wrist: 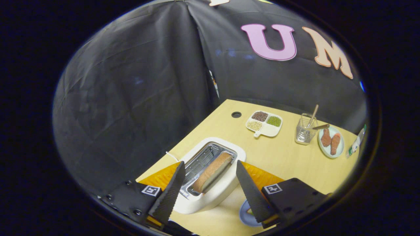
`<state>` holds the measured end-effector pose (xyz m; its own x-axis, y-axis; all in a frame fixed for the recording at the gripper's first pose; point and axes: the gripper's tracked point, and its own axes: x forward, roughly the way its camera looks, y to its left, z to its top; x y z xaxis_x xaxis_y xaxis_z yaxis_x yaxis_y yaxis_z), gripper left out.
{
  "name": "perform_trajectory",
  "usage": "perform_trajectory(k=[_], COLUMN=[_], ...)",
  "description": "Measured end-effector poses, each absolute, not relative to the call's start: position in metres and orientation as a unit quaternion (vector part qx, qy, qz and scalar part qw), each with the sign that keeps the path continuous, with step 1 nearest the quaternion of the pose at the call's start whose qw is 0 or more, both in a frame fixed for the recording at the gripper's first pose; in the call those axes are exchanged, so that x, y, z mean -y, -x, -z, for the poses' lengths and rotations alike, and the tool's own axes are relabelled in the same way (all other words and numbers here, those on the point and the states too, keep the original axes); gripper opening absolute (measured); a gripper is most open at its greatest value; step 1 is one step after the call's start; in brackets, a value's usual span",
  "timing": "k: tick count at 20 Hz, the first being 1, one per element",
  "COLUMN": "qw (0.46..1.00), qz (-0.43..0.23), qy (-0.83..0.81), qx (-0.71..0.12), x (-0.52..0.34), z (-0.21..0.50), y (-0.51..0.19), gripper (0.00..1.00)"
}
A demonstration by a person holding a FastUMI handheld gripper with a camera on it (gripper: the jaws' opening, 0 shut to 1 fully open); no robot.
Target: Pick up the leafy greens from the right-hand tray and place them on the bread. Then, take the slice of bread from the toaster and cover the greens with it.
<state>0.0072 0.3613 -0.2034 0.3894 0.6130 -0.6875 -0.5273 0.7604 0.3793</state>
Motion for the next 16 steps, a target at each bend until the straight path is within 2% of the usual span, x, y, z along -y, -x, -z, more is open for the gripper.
perform_trajectory(k=[3,8,16], qw=[0.832,0.828,0.819], qz=[-0.332,-0.324,-0.312], qy=[-0.052,-0.037,-0.051], qx=[-0.442,-0.456,-0.478], x=[-0.367,-0.370,-0.366], z=[0.214,0.232,0.234], y=[-0.013,-0.015,-0.013], gripper=[0.96,0.86,0.24])
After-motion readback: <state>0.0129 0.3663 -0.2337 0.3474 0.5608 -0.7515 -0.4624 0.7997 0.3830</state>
